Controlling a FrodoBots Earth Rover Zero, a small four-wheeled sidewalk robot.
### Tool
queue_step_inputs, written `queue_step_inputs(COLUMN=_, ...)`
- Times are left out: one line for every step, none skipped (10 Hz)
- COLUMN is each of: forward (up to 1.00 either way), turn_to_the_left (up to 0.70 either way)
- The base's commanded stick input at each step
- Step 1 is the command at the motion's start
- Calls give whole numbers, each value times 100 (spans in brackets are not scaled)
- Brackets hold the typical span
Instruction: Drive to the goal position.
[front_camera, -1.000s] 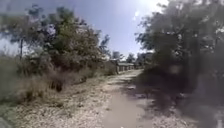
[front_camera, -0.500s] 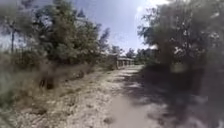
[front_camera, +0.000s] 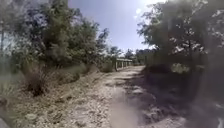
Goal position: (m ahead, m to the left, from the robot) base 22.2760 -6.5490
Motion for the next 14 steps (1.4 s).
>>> queue_step_inputs(forward=70, turn_to_the_left=0)
queue_step_inputs(forward=70, turn_to_the_left=0)
queue_step_inputs(forward=70, turn_to_the_left=0)
queue_step_inputs(forward=70, turn_to_the_left=0)
queue_step_inputs(forward=70, turn_to_the_left=0)
queue_step_inputs(forward=70, turn_to_the_left=0)
queue_step_inputs(forward=70, turn_to_the_left=0)
queue_step_inputs(forward=70, turn_to_the_left=0)
queue_step_inputs(forward=70, turn_to_the_left=0)
queue_step_inputs(forward=70, turn_to_the_left=0)
queue_step_inputs(forward=70, turn_to_the_left=0)
queue_step_inputs(forward=70, turn_to_the_left=0)
queue_step_inputs(forward=70, turn_to_the_left=0)
queue_step_inputs(forward=70, turn_to_the_left=0)
